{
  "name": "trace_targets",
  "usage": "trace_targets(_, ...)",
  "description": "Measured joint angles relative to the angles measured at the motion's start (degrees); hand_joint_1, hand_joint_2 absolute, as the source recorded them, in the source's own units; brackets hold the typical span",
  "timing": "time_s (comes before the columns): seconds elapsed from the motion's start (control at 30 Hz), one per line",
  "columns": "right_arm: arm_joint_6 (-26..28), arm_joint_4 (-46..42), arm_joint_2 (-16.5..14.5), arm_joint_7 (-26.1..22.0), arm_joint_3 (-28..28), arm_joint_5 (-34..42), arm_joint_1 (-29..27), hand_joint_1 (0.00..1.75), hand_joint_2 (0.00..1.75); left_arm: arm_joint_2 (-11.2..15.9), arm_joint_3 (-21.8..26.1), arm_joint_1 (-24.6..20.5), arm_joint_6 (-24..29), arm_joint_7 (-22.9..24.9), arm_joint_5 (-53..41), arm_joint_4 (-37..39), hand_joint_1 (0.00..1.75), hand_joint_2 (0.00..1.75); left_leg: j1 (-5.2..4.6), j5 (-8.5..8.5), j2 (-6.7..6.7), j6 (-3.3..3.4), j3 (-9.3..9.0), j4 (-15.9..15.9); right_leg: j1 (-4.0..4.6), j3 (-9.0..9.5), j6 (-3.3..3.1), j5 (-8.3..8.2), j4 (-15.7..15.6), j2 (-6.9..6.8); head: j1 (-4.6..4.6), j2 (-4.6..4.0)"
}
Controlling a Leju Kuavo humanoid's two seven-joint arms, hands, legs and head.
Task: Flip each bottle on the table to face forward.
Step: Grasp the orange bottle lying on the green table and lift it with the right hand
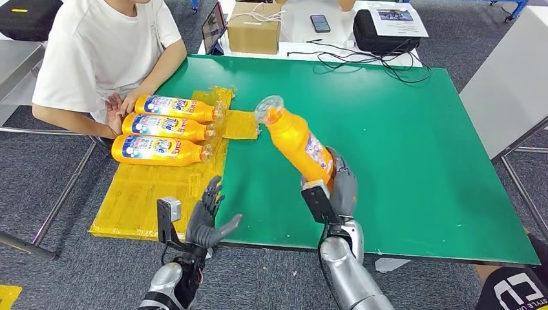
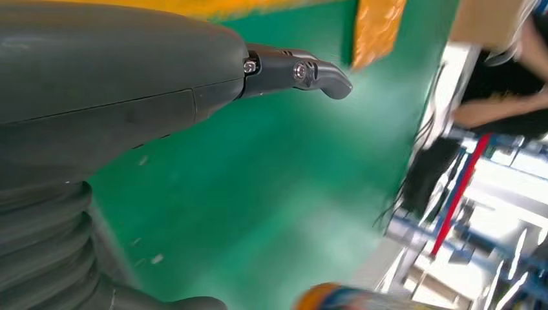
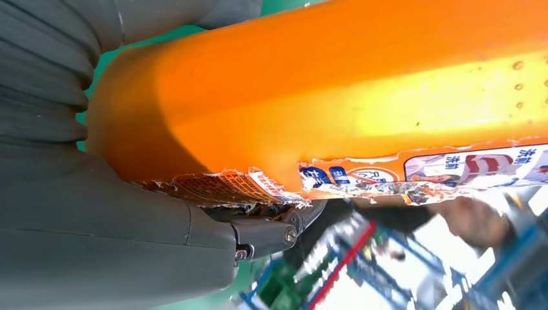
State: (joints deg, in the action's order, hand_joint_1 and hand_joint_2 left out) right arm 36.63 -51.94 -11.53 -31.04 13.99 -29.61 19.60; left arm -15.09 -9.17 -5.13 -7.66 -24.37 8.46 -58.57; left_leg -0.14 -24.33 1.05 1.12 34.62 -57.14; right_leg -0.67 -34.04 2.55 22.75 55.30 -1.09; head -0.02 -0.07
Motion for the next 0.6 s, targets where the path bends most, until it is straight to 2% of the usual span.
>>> trace_targets(0.13, -1.5, -5.1, 0.7, -0.8, -0.3, 0.1, -1.4, 1.75, 1.75, 0.1, -2.6, 1.4, -2.4, -2.5, -5.1, 1.4, 0.00, 1.75, -0.01, -0.03, -0.01, 0.00, 0.05, 0.0, -0.01, -0.05, 0.01, 0.01, 0.0, 0.00, -0.01, 0.00)
trace_targets(0.33, -5.0, -6.1, 0.9, -0.5, 0.5, -3.4, -2.5, 1.75, 1.75, 0.5, -7.3, 2.9, -4.3, -5.6, -11.3, 0.9, 0.00, 1.75, 0.02, -0.03, -0.02, -0.01, 0.06, 0.0, 0.03, -0.05, 0.00, 0.01, 0.0, 0.00, -0.01, 0.00)
trace_targets(0.5, -4.3, -4.6, -0.7, -1.0, 4.3, -9.5, -3.9, 1.75, 1.75, 0.7, -10.7, 3.7, -5.8, -6.7, -13.4, -2.6, 0.00, 1.75, 0.05, -0.03, -0.02, -0.02, 0.06, 0.0, 0.05, -0.06, 0.00, 0.02, 0.0, 0.00, -0.01, 0.00)
trace_targets(0.6, -5.2, -3.8, -1.6, -1.6, 6.3, -10.4, -4.7, 1.75, 1.75, 0.7, -11.3, 3.7, -6.2, -6.0, -12.0, -3.8, 0.00, 1.75, 0.05, -0.03, -0.05, -0.02, 0.07, 0.0, 0.04, -0.06, -0.01, 0.03, 0.0, -0.02, -0.01, 0.00)
